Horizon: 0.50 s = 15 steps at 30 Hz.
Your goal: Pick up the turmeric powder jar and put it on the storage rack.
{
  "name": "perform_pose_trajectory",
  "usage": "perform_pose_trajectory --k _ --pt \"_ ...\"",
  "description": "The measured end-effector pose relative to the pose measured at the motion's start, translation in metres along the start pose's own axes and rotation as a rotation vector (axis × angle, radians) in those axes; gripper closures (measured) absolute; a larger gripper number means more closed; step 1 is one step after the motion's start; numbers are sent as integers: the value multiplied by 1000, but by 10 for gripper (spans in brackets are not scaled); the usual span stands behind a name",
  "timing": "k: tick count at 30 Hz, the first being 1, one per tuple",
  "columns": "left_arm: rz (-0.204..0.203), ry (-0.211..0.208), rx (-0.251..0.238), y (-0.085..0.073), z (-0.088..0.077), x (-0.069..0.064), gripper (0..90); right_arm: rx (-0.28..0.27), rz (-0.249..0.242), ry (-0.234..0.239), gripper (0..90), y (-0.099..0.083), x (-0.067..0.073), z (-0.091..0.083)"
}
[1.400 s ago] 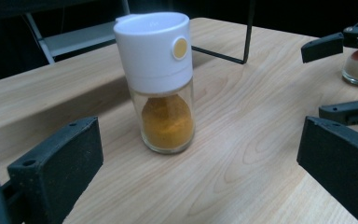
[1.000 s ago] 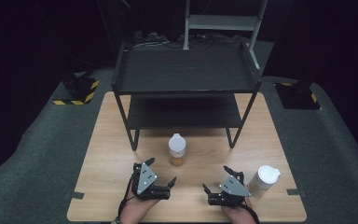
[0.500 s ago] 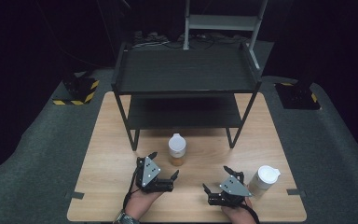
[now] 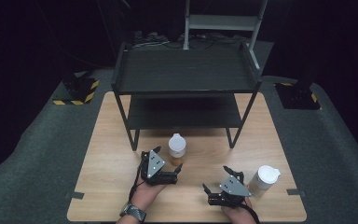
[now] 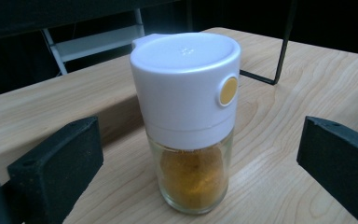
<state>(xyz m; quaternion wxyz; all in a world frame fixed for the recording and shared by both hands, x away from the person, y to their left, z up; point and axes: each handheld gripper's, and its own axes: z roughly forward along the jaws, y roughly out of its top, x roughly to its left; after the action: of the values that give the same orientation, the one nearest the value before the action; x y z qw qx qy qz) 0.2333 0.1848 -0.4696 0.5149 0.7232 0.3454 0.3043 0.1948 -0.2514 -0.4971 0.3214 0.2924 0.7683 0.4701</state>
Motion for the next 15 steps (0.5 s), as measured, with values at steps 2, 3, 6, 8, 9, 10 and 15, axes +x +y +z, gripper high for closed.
perform_pose_trajectory --k 2,3,6,8,9,10,15 --pt "-1 0 -4 0 3 0 4 -1 1 1 1 0 0 0" --pt "2 -3 -7 -1 5 1 4 -1 2 2 1 0 0 0" --pt "4 0 -7 0 11 0 4 -1 1 1 1 0 0 0" --pt "-9 -1 -8 -1 14 1 4 -1 -1 1 1 0 0 0" --pt "-26 1 -11 -2 16 2 4 -2 -1 1 1 0 0 0" --pt "-31 -1 -11 -2 17 2 4 -2 -1 0 1 0 0 0" --pt "-34 5 -13 -3 24 3 4 -2 0 2 1 0 0 0"
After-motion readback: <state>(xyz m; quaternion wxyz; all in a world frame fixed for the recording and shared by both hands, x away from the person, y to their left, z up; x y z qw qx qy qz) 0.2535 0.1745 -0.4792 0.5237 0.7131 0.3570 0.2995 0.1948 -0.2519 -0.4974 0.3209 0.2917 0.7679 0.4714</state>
